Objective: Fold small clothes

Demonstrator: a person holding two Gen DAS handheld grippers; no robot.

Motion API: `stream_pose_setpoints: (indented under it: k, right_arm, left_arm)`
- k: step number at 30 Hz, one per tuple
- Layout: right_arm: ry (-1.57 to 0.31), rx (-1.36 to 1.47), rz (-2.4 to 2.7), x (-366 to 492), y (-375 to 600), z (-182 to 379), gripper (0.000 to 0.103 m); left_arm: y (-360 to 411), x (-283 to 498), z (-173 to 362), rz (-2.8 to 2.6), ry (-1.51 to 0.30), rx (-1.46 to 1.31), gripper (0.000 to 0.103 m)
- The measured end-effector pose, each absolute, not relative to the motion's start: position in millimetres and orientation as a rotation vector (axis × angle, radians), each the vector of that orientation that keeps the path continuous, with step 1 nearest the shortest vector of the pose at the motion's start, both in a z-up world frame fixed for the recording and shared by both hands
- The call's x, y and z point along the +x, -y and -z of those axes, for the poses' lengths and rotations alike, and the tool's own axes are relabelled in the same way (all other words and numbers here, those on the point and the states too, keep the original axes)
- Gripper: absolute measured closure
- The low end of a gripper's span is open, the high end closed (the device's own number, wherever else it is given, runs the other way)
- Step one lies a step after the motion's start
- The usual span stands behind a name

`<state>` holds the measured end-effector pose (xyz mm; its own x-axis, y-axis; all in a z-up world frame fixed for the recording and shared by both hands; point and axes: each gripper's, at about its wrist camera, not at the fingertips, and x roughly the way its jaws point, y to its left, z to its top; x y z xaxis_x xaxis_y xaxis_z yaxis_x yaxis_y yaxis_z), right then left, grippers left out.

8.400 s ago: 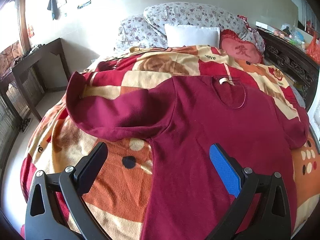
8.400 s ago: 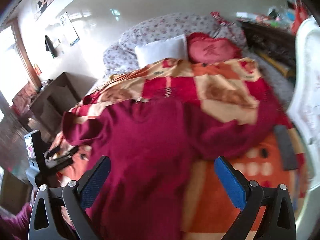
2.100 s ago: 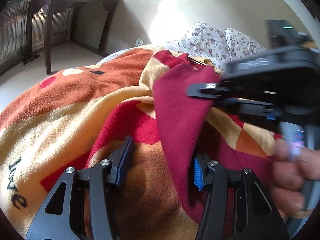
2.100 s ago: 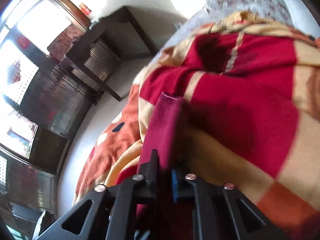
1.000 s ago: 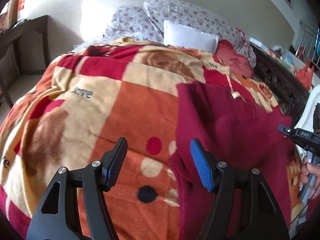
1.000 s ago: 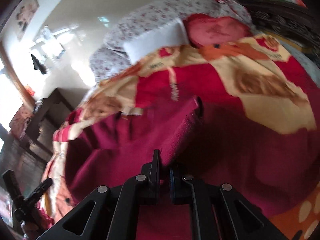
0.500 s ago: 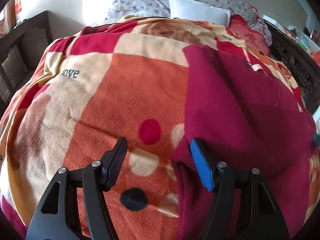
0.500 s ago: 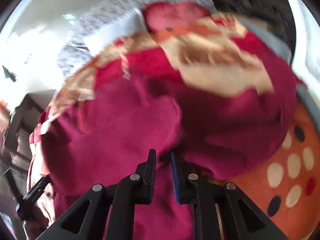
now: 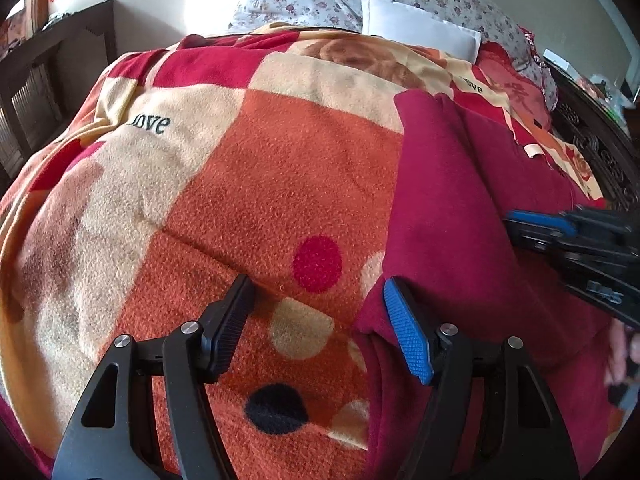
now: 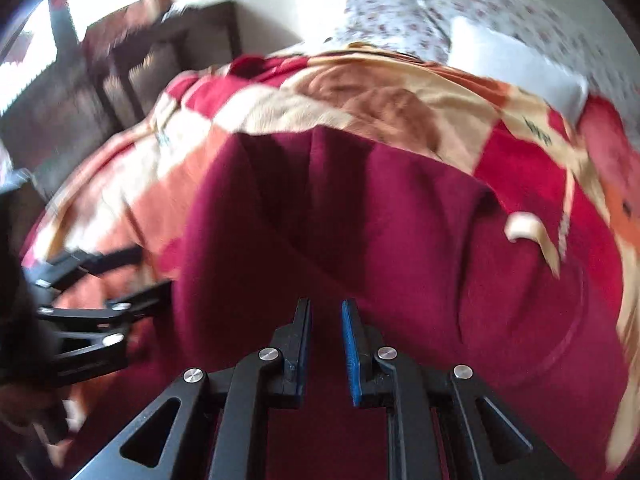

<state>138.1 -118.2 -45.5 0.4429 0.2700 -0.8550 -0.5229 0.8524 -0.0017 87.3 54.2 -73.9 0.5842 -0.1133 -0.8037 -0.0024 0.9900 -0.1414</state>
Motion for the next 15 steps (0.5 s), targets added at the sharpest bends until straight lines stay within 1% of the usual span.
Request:
stream_pose_setpoints:
  k: [3,6,8,9,10,12,14,15]
  right_arm:
    - [-1.003,-0.328,-0.521,145,114,57,0.089]
    - [-0.999,-0.347,-0.533,149,111,53,0.086]
    - [-0.987,-0.345,-0.542,150,110,48,0.072]
    - [-0.975,-0.355,-0.545,150,110,47,0.054]
    - [-0.972,-0.370,-0.550,151,108,49,0.045]
    - [-1.010,-0.400,-0.576,155,103,58,0.045]
    - [-0.997,-0.411,-0.565,155,103,61,0.054]
    - [-0.993,-0.401,-0.561,154,104,60,0.070]
  left_arm:
    - [-54,88,76,0.065,-0.937,-0.129,0.032]
    - [-55,88,77,0.070,-0.930,-0.135,0.031]
    - [-55,89,78,0.072,-0.929,-0.135,0.031]
    - [-55,89,78,0.072,-0.928,-0.135,0.031]
    - [-54,89,78,0.071,-0.927,-0.134,0.030]
    - [-54,89,78,0.070,-0.927,-0.133,0.030]
    - [-55,89,78,0.072,-0.927,-0.133,0.030]
    - [-55,89,78,0.072,-0.927,-0.133,0.030]
